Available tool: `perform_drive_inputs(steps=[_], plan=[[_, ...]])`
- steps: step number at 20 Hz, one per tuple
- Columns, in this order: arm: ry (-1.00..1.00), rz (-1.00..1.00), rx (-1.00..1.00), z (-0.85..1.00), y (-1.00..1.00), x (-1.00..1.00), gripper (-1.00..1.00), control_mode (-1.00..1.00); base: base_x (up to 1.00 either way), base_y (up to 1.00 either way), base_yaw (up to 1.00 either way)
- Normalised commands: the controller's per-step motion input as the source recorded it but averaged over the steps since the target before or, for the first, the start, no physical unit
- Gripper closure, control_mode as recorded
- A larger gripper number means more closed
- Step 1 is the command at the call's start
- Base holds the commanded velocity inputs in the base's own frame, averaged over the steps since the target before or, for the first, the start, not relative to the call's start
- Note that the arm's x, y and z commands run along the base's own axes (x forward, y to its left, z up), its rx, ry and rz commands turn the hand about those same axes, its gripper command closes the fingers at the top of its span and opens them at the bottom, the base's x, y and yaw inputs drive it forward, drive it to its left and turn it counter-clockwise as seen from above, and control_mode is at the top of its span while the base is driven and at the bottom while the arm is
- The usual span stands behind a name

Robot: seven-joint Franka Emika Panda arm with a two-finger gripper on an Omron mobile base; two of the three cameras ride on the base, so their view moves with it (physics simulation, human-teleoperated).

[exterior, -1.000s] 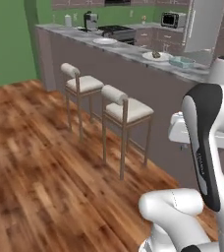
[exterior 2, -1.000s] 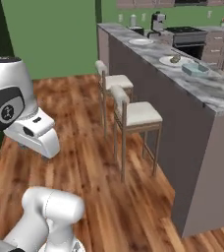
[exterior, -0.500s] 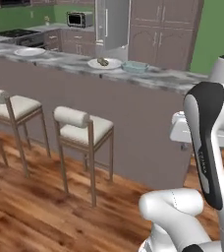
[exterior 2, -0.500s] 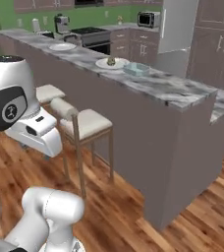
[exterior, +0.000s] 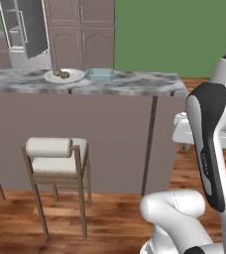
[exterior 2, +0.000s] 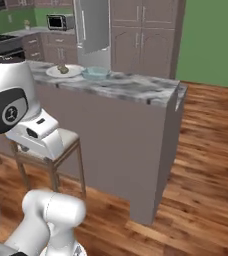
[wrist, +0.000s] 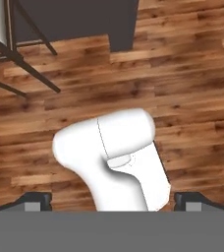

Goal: Place two dumplings into each of the tupperware containers and then place the containers in the fridge.

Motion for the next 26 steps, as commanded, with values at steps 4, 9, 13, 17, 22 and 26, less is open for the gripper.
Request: perform_drive_inputs(steps=[4, 9, 13, 17, 22, 26], plan=[[0.00, 0.00, 0.00, 0.00, 0.00, 0.00, -1.00, 1.00, 0.62, 0.90, -0.38], [0.00, 0.00, 0.00, 0.00, 0.00, 0.00, -1.00, 1.00, 0.45, 0.52, -0.36], [0.00, 0.00, 0.00, 0.00, 0.00, 0.00, -1.00, 1.00, 0.49, 0.32, -0.35], [0.00, 0.00, 0.00, 0.00, 0.00, 0.00, -1.00, 1.00, 0.62, 0.21, -0.20], [0.00, 0.00, 0.00, 0.00, 0.00, 0.00, -1.00, 1.00, 0.80, 0.00, -0.01], [0.00, 0.00, 0.00, 0.00, 0.00, 0.00, -1.00, 1.00, 0.75, 0.00, 0.00]])
